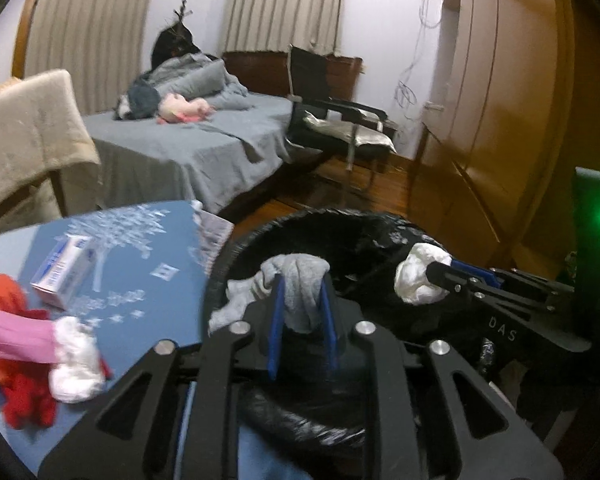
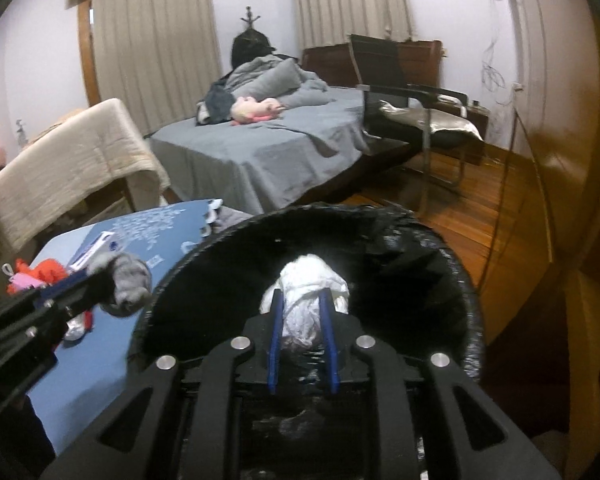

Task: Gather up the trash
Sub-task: 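Carry white tissue in right tool to bin while left tool drops tissue in bin, then grasp white tissue with right tool while left tool grasps blue plastic bag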

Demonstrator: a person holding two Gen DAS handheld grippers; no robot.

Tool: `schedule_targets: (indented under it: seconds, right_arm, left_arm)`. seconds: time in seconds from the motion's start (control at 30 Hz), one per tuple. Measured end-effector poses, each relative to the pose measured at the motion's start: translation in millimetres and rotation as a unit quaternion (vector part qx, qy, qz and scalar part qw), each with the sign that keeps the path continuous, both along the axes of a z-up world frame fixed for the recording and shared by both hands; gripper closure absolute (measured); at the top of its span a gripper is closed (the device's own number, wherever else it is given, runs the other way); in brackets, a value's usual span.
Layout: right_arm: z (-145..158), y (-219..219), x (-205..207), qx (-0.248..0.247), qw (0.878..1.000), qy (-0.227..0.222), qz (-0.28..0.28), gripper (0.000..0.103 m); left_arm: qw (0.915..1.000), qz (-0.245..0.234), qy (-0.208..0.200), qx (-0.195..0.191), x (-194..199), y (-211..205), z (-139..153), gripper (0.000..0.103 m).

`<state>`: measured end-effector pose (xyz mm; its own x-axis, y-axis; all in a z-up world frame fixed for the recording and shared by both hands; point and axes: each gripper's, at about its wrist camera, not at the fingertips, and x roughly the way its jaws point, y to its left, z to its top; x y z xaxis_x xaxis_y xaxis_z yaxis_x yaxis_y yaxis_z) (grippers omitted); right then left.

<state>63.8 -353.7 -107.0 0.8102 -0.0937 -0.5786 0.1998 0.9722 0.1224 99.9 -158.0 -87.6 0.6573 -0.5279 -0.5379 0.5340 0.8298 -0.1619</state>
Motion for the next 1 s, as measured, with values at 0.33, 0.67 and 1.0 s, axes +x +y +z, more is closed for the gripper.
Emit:
schedule_targets:
  seconds: [0.33, 0.67, 1.0]
  right_arm:
    - [4, 18, 1, -0.015, 1.000, -0.015, -0.004, 0.016]
    - [12, 94, 26, -0.005, 0.996, -0.031, 0.086, 0.007]
    - [-7, 190, 54, -0.016, 0.983, -0.026, 0.184, 0.008]
  left_arm:
    - [0.9979, 0.058, -0.019, 0.019, 1, 39, -5, 0.043]
    - [0.9794, 0.191, -0.043, 0.048, -5, 138, 6, 0.037]
    - [0.9501, 0.298, -0.034, 0.085, -9, 227, -5, 0.037]
